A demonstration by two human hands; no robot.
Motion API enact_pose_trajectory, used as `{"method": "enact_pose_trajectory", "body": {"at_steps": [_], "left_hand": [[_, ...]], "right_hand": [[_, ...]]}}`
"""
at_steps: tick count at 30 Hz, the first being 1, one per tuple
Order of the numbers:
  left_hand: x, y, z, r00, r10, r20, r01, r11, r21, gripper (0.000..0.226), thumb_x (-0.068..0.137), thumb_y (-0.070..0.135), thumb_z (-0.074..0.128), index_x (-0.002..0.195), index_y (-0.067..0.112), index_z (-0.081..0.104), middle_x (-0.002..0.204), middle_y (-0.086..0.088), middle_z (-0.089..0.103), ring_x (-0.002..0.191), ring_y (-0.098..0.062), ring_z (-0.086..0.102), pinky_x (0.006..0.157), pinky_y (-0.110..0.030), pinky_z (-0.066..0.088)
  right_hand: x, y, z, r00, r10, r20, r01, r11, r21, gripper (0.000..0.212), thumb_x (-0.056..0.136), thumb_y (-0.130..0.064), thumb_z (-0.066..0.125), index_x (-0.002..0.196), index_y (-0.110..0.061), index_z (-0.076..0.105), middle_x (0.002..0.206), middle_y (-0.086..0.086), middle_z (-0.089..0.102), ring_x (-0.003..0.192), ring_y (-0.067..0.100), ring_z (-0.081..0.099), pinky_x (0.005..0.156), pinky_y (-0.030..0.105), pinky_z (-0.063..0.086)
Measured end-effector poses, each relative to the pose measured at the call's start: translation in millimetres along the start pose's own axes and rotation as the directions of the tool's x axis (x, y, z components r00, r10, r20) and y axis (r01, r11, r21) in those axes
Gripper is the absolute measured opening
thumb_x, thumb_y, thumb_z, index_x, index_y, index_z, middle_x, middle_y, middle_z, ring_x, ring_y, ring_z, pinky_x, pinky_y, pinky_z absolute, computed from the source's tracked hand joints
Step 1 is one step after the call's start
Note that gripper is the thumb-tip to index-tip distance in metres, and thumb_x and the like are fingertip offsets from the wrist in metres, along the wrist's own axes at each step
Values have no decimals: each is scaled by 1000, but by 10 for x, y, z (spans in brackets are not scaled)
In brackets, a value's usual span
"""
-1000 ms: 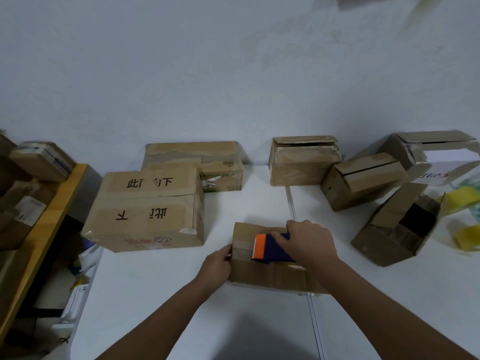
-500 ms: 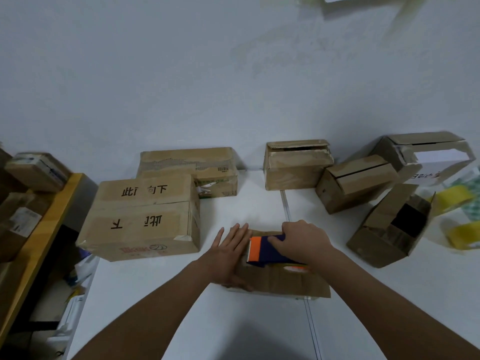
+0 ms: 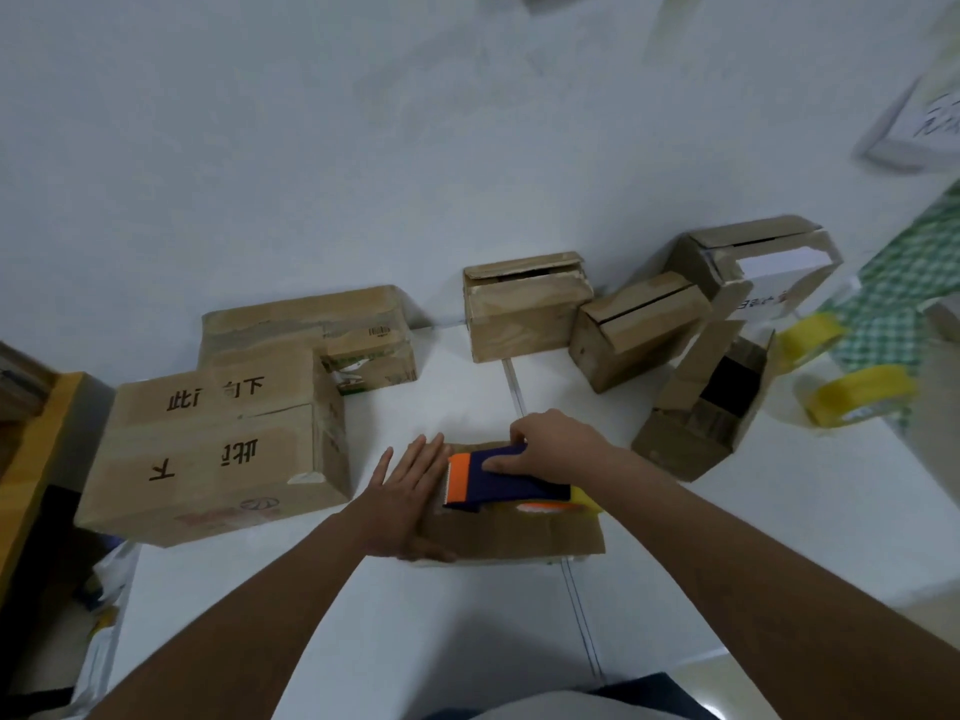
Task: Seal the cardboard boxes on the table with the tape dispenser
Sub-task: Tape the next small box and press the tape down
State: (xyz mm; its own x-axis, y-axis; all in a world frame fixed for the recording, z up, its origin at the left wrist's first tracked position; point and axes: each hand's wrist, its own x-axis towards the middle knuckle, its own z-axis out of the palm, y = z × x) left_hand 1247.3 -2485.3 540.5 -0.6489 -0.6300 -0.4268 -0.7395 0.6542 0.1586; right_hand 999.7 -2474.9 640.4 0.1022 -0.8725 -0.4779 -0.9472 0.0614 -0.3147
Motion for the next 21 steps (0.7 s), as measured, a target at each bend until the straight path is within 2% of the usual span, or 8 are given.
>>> {"method": "enact_pose_trajectory", "body": {"at_steps": [5,10,15,18,21], "left_hand": [[11,13,-31,1000,-16,23,16,1000,-3,137,60,100,38,149,22,-32,155,4,-39,144,-20,-35,116,-53,-12],[14,47,-51,999,-16,27,16,1000,14,136,62,98,40,148,20,-32,157,2,-37,146,-21,-32,118,-54,-10],[64,130,-159,1000,-4,10,3,991,132,136,61,100,32,150,17,-29,154,-6,-39,145,-29,-32,115,-51,-20],[232,413,-225,997,59,-45,-56,996,67,135,62,100,34,154,19,-22,156,-7,-38,144,-27,-34,117,-51,-20],[334,616,-173,998,71,-2,-71,997,40,136,65,95,44,152,17,-26,156,-7,-38,143,-28,-36,118,-50,-18]], "right_hand": [[-171,488,-159,998,66,18,-65,997,-52,57,80,-72,56,100,-19,63,91,-1,63,82,14,59,71,29,50],[-190,730,-90,996,90,-12,-91,995,-32,60,78,-73,56,103,-19,63,91,-2,62,81,12,58,60,24,41],[-115,788,-27,991,122,-52,-125,991,-39,62,75,-77,55,98,-20,65,83,-5,60,74,10,57,56,23,41],[-84,826,-8,992,115,-51,-117,992,-44,62,75,-78,54,96,-21,64,81,-6,60,73,9,56,57,24,43],[-95,833,-11,993,105,-56,-109,993,-55,61,75,-79,53,92,-22,62,81,-5,59,73,9,55,58,24,43]]}}
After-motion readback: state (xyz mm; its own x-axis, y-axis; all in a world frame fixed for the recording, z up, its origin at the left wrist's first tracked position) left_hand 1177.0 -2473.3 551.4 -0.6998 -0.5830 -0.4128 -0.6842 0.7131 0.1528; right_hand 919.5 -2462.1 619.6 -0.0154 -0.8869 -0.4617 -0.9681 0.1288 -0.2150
